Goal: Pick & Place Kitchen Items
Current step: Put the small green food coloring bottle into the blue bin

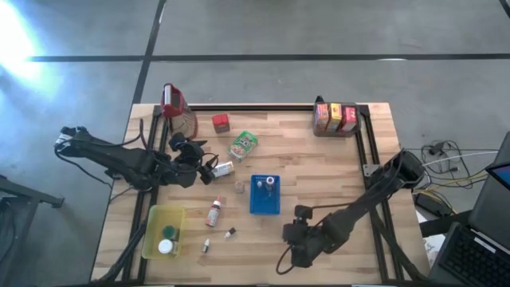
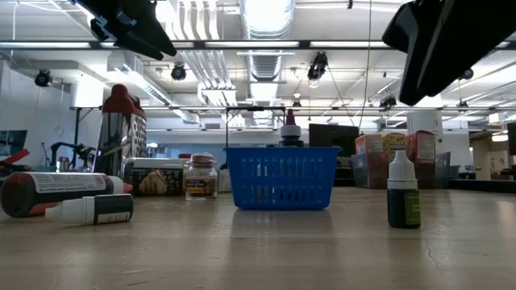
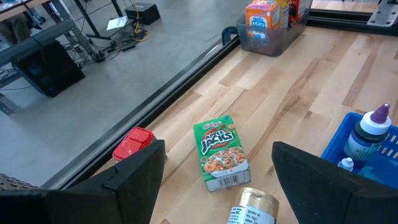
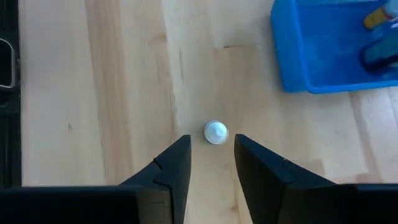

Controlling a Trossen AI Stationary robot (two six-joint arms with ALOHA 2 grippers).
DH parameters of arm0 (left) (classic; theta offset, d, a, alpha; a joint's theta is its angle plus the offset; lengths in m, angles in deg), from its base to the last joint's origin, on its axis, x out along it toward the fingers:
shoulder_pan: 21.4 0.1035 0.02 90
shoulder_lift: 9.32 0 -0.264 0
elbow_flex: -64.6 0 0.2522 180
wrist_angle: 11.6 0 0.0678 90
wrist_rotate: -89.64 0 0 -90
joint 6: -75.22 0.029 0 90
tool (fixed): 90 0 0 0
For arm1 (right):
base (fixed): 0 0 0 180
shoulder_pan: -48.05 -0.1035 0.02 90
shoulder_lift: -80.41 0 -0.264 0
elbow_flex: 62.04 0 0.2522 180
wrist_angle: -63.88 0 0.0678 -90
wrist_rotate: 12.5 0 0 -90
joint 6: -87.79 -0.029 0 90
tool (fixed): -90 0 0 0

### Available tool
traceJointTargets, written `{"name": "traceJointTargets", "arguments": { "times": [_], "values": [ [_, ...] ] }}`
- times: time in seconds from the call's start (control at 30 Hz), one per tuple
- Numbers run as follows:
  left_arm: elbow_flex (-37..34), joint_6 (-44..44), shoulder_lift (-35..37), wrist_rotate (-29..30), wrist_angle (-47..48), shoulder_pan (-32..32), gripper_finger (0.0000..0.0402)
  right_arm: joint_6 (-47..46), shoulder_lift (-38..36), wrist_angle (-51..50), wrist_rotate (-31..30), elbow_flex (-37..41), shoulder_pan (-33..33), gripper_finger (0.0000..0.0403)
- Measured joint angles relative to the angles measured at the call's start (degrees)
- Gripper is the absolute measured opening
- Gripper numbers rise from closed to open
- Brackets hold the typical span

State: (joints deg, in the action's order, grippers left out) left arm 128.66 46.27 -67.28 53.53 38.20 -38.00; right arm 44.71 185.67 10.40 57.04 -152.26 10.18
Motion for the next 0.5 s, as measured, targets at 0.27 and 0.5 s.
{"name": "traceJointTargets", "arguments": {
  "times": [0.27,0.5],
  "values": [
    [0.00,0.00,0.00,0.00,0.01,0.02,0.0300,0.24,1.52,0.72,-0.01,0.12,0.18,0.0142],
    [0.00,0.00,0.00,0.00,0.01,0.00,0.0301,0.56,1.51,1.69,-0.05,1.04,0.72,0.0164]
  ]
}}
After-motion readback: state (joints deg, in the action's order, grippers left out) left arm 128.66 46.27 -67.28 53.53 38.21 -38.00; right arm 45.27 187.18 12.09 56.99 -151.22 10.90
